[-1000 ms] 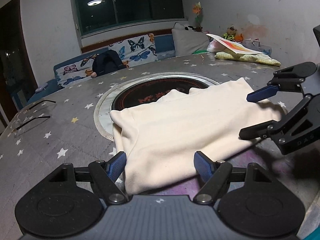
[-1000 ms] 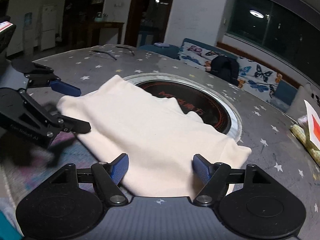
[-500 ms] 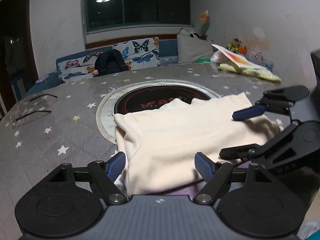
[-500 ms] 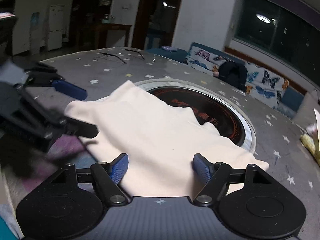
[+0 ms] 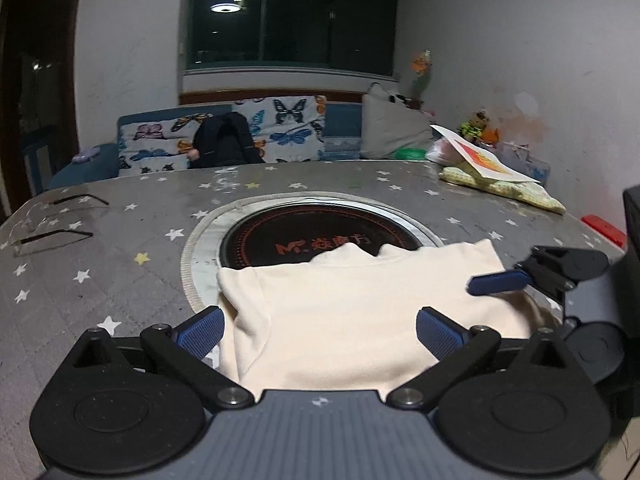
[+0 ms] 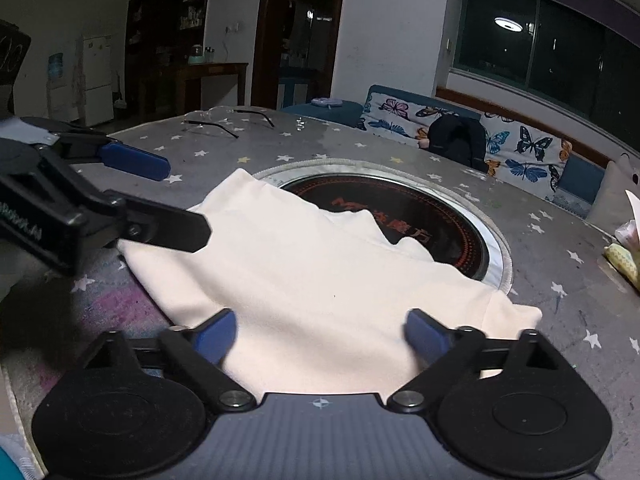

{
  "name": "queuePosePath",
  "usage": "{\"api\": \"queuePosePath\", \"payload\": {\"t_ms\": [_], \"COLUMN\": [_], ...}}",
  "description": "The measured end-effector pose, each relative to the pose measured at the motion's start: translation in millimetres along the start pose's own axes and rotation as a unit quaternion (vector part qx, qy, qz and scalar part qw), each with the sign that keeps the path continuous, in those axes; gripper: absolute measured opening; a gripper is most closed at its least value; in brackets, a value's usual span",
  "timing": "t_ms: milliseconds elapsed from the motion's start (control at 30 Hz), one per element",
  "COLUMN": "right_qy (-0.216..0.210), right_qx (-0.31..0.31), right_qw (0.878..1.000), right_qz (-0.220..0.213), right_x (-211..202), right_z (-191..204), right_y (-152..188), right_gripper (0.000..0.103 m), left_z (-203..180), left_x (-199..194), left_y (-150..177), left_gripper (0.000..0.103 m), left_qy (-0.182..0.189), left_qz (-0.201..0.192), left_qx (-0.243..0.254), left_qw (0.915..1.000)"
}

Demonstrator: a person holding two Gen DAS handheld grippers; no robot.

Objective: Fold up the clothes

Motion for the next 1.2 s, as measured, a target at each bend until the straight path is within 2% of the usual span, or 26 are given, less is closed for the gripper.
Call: {"api": "queuePosePath", "payload": {"t_ms": [67, 433, 1200], "right_qy": [-0.001, -0.009, -0.010], "right_qx": [0.006, 0.020, 0.022], "right_qw": [1.000, 1.000, 1.000], "right_qz": [0.004, 0.011, 0.012], "right_x": [2, 7, 8], "right_z": [-2, -4, -3], "right_y": [0, 2, 2], "right_gripper": [0.103, 0.103, 0.103], "left_z": [4, 23, 27], "left_x": [3, 14, 8], "left_y": [0, 9, 6], "left_gripper": [0.103, 0.103, 0.103], "left_qy": [-0.011, -0.051, -0.093], "left_qz": [0.003, 0.048, 0.069], "left_qx": [-0.006, -0.038, -0.059], "left_qw": [0.9999, 0.9968, 0.9916]}}
Point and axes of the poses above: each gripper's, at about its wrist camera, not at the fingertips, and x roughly the way its jaws point, z to its left, y to its underside, the point moved 9 cm from there along x, roughly the way its jaws point, and after that the axes turned 4 degrees about x, right-handed, at the moved point
